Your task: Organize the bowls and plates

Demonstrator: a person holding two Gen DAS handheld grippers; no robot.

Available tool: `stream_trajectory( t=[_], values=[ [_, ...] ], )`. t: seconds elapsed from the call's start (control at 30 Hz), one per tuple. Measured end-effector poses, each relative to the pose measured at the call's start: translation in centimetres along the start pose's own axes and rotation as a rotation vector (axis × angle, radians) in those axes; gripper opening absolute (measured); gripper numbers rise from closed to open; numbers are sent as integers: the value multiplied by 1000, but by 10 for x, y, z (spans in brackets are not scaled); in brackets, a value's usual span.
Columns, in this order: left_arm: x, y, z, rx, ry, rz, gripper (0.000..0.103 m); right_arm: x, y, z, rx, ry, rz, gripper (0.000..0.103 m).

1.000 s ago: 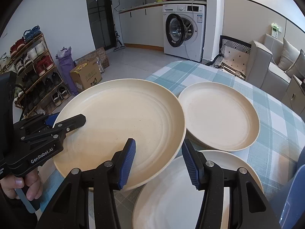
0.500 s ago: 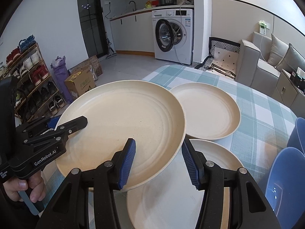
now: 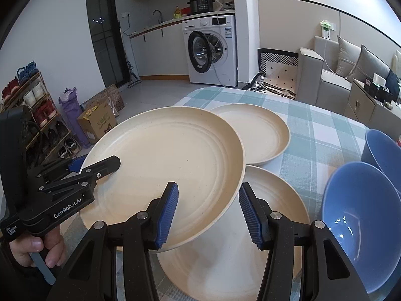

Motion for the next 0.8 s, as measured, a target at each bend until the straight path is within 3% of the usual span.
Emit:
stream_trajectory(
  t=[0.8],
  values=[
    [-40,-15,-12,20,-67,-41,35,-34,19,-42,-8,-80,-70,52]
  ],
)
Point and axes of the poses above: each gripper's, at about its wrist camera, not at the fingertips, and y roughly against the way its jaws point, x to its left, z to its top, the point moved 10 cm from there along -y, roughly the way its jaws point, and after that the axes turned 6 degrees about -y, right-handed, at the moved point
